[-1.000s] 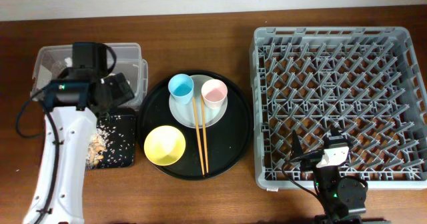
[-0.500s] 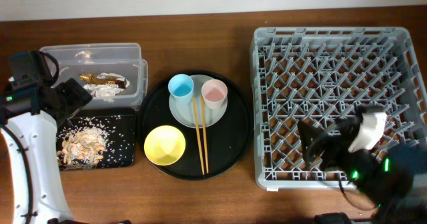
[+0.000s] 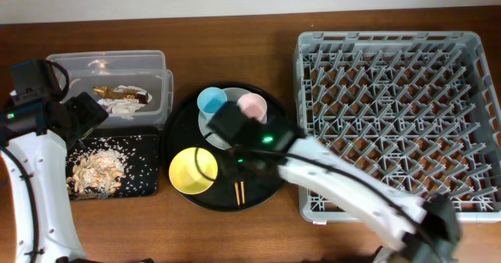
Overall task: Sort waste into correct bins and load items into the dishwasher rack
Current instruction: 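Grasp the chopsticks with the right gripper and lift them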
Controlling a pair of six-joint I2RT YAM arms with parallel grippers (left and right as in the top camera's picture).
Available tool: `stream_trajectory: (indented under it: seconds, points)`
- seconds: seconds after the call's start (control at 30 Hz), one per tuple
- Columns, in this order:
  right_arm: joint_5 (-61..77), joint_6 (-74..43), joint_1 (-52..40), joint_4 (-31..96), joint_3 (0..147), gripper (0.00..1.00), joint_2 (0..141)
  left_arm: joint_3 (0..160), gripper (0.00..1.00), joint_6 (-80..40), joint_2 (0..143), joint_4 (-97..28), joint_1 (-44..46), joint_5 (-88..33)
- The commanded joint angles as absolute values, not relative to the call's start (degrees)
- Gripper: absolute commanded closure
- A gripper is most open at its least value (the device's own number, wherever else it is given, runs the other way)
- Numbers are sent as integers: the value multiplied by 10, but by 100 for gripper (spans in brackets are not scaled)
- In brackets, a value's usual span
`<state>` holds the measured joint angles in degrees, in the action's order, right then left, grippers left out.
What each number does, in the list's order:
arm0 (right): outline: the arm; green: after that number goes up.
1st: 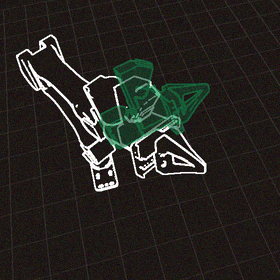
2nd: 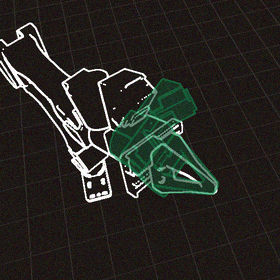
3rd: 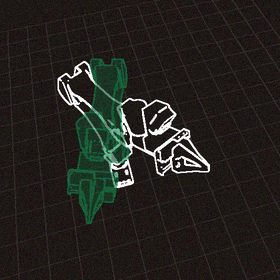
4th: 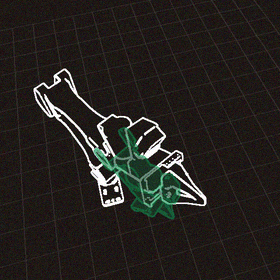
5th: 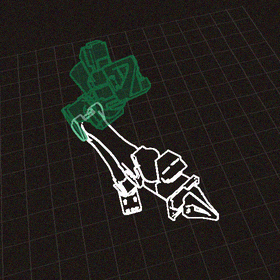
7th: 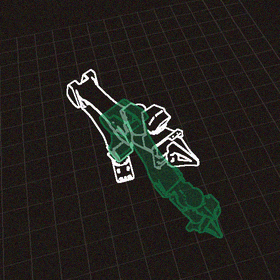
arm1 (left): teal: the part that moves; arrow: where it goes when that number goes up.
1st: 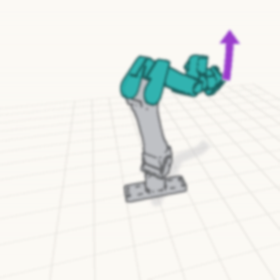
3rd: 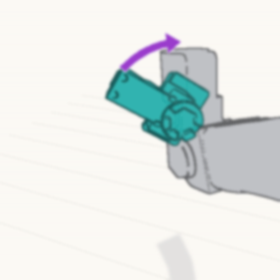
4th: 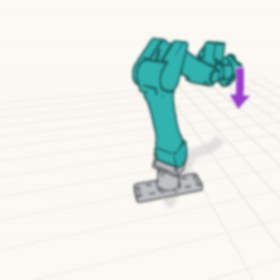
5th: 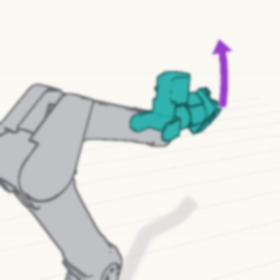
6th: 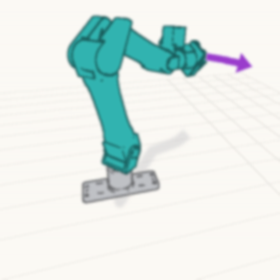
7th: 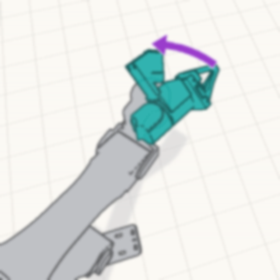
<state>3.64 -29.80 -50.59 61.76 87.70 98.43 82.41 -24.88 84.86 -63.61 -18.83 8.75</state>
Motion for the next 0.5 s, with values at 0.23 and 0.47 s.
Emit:
stream_trajectory:
  seconds: [0.23, 0.47]
  points:
    - [-34, -323, -517, 465, 857, 73, 1156, 828, 1, -248, 846, -635, -192, 88]
    - [-69, -364, -517, 441, 809, 72, 1157, 828, 1, -248, 846, -635, -192, 88]
